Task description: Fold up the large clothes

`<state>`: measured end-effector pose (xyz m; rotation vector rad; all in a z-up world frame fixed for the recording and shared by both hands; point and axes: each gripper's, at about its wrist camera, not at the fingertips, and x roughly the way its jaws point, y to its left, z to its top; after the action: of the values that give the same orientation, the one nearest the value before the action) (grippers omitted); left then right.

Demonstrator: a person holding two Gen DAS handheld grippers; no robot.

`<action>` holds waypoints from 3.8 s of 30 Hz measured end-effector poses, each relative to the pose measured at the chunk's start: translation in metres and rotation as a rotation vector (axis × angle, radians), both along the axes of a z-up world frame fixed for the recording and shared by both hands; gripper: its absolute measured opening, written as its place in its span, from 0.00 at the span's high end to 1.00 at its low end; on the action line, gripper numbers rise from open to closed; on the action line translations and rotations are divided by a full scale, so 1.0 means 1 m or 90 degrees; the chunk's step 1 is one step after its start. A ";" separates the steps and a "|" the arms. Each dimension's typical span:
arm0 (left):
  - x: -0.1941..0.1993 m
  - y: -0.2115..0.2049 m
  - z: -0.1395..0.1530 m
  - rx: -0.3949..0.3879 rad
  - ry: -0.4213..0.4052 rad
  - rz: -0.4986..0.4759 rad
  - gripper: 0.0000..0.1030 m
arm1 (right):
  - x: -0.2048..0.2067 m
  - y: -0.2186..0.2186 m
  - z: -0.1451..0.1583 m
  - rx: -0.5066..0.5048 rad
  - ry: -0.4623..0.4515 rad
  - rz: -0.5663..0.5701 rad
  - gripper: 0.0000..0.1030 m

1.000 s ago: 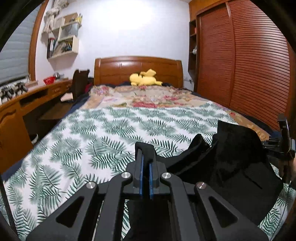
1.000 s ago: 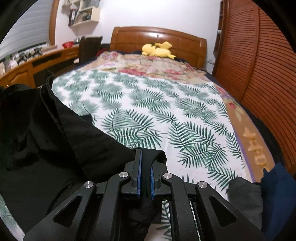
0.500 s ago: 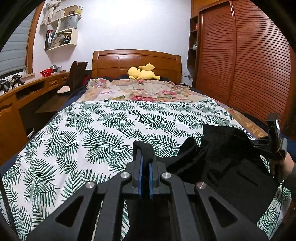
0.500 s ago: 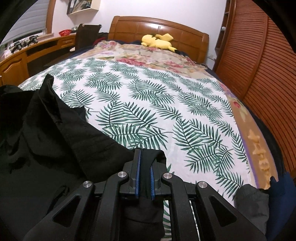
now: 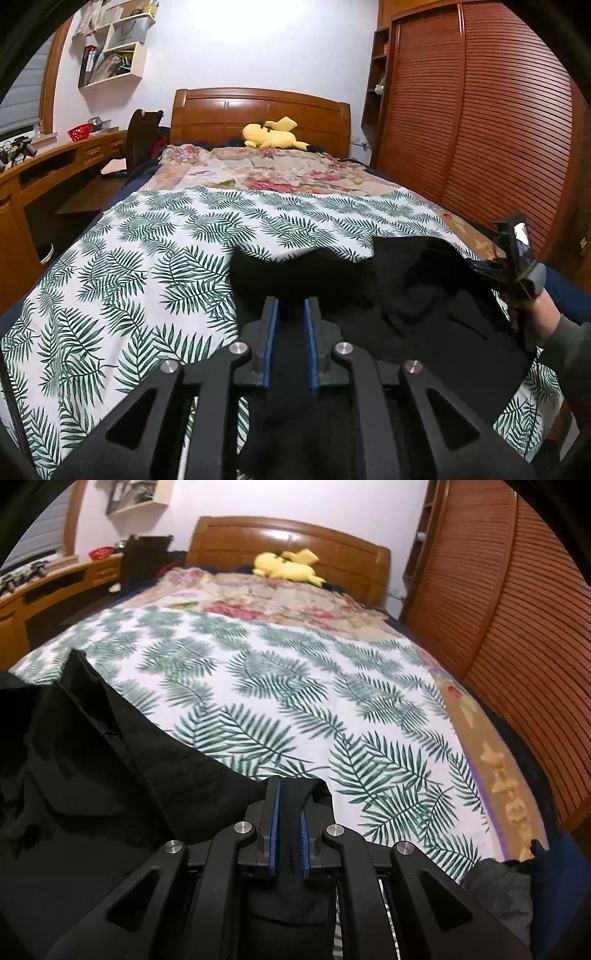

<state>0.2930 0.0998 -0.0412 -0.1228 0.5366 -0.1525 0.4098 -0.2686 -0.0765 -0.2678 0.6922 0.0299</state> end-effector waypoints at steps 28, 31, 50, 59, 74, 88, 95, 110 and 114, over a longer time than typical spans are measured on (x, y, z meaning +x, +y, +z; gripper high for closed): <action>-0.002 -0.047 -0.010 0.026 0.021 -0.079 0.82 | -0.121 0.027 -0.005 0.061 0.066 0.119 0.28; -0.009 -0.060 -0.009 0.036 0.019 -0.094 0.82 | -0.148 0.028 -0.013 0.067 0.079 0.129 0.37; -0.078 -0.096 -0.051 0.062 0.071 -0.122 0.82 | -0.189 0.010 -0.050 0.058 0.099 0.087 0.41; -0.104 -0.072 -0.082 0.053 0.105 -0.098 0.82 | -0.213 0.041 -0.026 0.093 0.049 0.131 0.41; -0.121 -0.068 -0.096 0.064 0.133 -0.062 0.77 | -0.197 0.115 -0.072 0.139 0.088 0.228 0.39; -0.152 -0.035 -0.117 0.110 0.200 0.066 0.70 | -0.207 0.118 -0.074 0.129 0.055 0.243 0.39; -0.150 -0.017 -0.125 0.099 0.213 0.103 0.64 | -0.212 0.118 -0.073 0.119 0.047 0.247 0.39; -0.137 -0.029 -0.083 0.075 0.159 0.075 0.64 | -0.212 0.121 -0.073 0.119 0.048 0.247 0.39; -0.117 -0.024 -0.078 0.058 0.161 0.079 0.64 | -0.212 0.120 -0.073 0.118 0.048 0.248 0.39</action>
<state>0.1759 0.0756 -0.1197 -0.0872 0.7848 0.0089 0.1983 -0.1482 -0.1493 -0.2206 0.6984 0.4760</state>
